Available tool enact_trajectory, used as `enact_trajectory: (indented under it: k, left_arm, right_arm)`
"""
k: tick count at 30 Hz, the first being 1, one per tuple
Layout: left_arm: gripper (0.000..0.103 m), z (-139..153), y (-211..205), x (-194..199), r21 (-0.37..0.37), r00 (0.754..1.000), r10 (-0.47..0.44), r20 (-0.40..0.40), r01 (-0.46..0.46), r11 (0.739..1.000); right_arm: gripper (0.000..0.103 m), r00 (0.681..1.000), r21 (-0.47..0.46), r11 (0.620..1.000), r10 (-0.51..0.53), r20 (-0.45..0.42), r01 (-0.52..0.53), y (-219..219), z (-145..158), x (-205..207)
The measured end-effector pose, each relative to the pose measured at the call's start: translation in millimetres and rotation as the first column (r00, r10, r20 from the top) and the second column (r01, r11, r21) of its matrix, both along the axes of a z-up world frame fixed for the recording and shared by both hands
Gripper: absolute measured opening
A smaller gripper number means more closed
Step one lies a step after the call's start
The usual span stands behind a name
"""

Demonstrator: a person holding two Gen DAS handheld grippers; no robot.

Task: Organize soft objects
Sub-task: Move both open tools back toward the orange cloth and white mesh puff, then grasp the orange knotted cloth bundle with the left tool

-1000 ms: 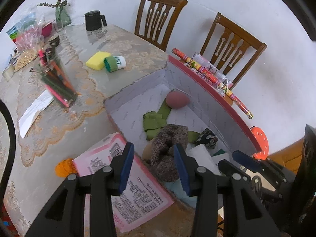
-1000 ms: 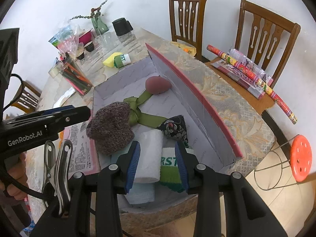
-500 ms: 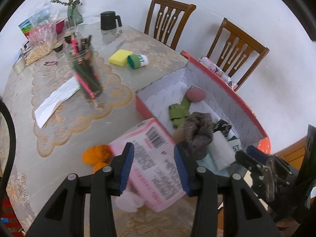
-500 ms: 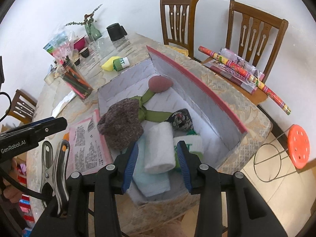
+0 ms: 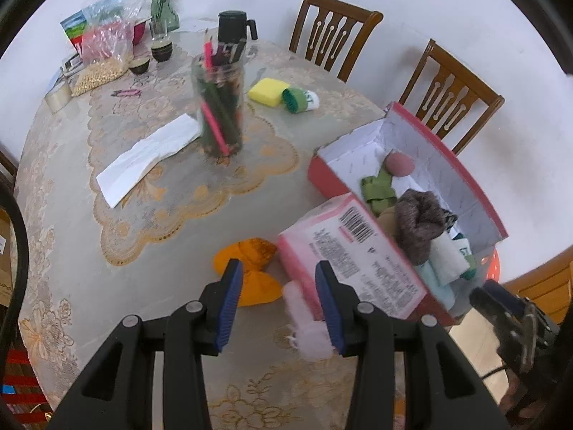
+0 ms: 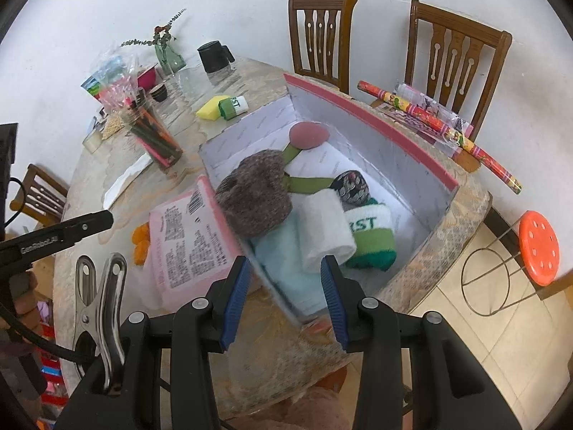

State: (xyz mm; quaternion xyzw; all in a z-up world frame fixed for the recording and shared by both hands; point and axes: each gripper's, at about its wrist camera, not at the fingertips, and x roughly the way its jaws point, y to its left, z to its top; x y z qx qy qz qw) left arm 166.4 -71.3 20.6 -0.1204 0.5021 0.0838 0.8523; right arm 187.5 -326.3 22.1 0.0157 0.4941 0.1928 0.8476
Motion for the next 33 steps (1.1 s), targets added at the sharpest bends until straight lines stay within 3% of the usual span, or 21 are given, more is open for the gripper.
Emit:
enact_trajectory:
  k: [19,33]
  left_arm:
    - [0.044,-79.7,34.6,35.6,-0.065,0.987,-0.100,-0.124,0.093,0.994]
    - [0.048,-92.9,37.3,32.3,-0.032,0.976,-0.169,-0.138,0.166,0.986]
  right_arm:
    - [0.042,0.999,-0.063,0.998,-0.023,-0.032,0.021,15.3,-3.7,-54.7]
    - [0.042,0.999,-0.079,0.996,0.032,-0.031,-0.035,45.9,-3.9,-74.8]
